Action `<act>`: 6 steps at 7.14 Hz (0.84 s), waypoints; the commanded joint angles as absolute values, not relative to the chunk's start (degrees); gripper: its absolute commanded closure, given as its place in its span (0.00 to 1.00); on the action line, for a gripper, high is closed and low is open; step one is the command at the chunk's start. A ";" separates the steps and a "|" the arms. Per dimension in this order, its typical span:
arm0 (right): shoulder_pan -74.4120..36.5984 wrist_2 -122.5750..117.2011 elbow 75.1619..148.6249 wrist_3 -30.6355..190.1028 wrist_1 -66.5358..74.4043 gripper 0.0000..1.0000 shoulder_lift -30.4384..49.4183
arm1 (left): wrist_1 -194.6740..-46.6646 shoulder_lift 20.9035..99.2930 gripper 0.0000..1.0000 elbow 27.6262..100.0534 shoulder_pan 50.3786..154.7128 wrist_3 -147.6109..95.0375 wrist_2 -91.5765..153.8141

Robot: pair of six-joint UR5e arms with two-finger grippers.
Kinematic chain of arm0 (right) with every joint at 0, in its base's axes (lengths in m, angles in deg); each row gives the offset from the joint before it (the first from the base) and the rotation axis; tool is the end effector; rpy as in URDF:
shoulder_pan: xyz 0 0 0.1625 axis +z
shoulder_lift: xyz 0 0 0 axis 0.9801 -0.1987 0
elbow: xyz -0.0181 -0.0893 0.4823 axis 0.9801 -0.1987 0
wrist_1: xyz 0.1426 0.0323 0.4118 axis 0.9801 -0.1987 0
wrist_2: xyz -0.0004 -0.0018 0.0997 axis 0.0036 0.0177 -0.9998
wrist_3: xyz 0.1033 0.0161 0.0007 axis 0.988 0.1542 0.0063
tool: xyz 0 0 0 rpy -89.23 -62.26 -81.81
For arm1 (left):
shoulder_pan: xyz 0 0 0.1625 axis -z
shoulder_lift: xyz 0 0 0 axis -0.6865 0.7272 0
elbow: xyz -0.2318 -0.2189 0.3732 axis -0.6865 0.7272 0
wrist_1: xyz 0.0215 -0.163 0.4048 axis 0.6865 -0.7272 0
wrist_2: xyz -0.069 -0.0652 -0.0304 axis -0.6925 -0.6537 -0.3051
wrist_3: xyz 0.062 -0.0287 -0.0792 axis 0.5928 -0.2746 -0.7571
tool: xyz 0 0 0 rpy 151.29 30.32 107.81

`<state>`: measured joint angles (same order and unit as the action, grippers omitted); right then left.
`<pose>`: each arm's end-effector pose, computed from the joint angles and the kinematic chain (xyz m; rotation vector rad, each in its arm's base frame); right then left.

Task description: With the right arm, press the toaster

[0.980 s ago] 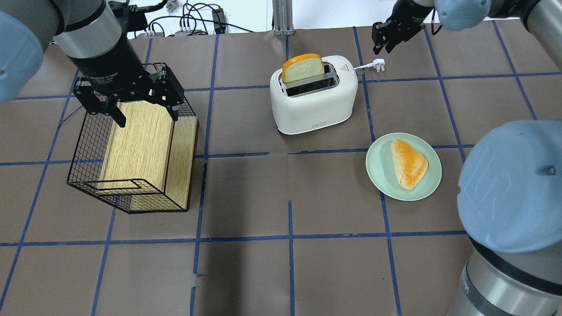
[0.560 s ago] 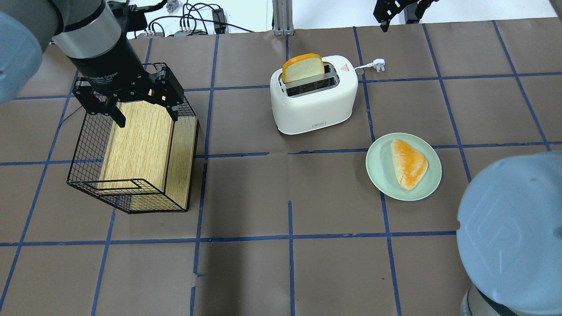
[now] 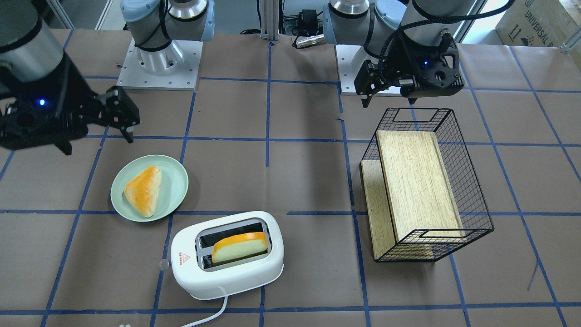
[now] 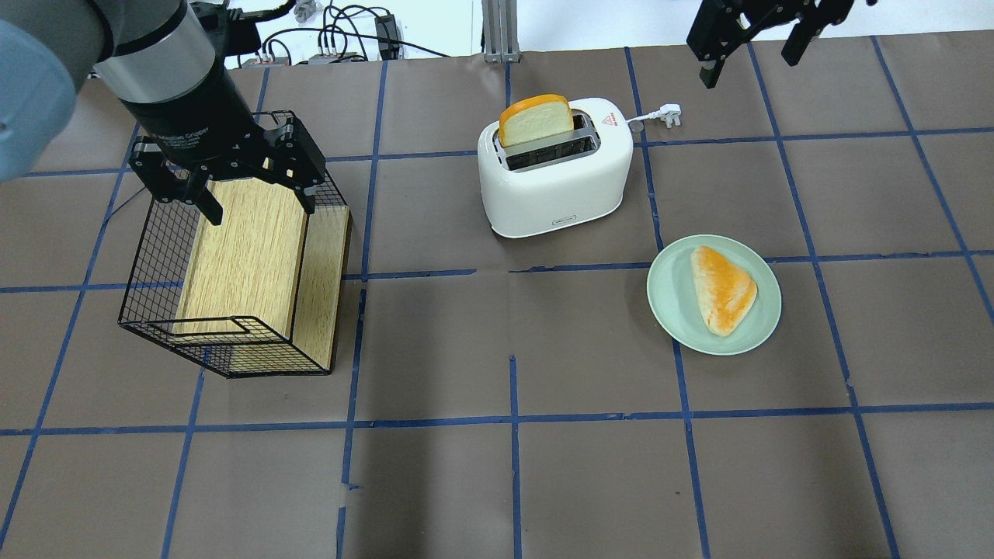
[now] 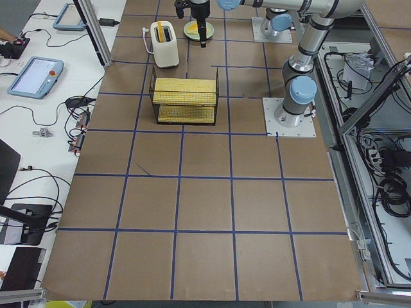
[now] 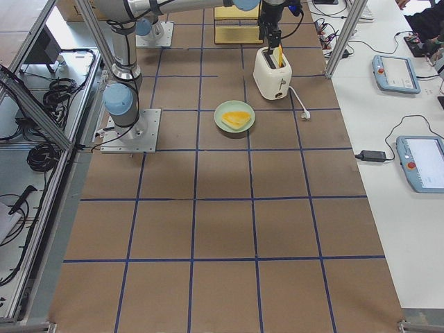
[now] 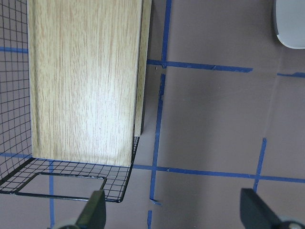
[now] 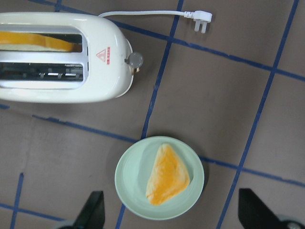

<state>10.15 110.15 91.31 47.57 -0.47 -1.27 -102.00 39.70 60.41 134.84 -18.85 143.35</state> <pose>0.1201 -0.5938 0.6008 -0.3918 3.1122 0.0156 -0.1451 -0.4964 0.5651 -0.1573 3.1175 0.1166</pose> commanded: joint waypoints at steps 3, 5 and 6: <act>9.27 110.16 103.09 48.65 -0.44 0.00 -10.09 | -102.04 39.71 0.00 60.41 134.84 -18.85 143.36; 9.44 110.16 103.10 48.73 -0.53 0.00 -10.18 | -101.95 39.71 0.00 60.41 134.84 -18.85 143.36; 9.35 109.90 103.18 48.47 -0.53 0.00 -10.00 | -102.04 39.71 0.00 60.41 134.84 -18.85 143.36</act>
<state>9.41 110.10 103.08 48.69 -0.52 -10.09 -102.00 39.71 60.41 134.84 -18.85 143.36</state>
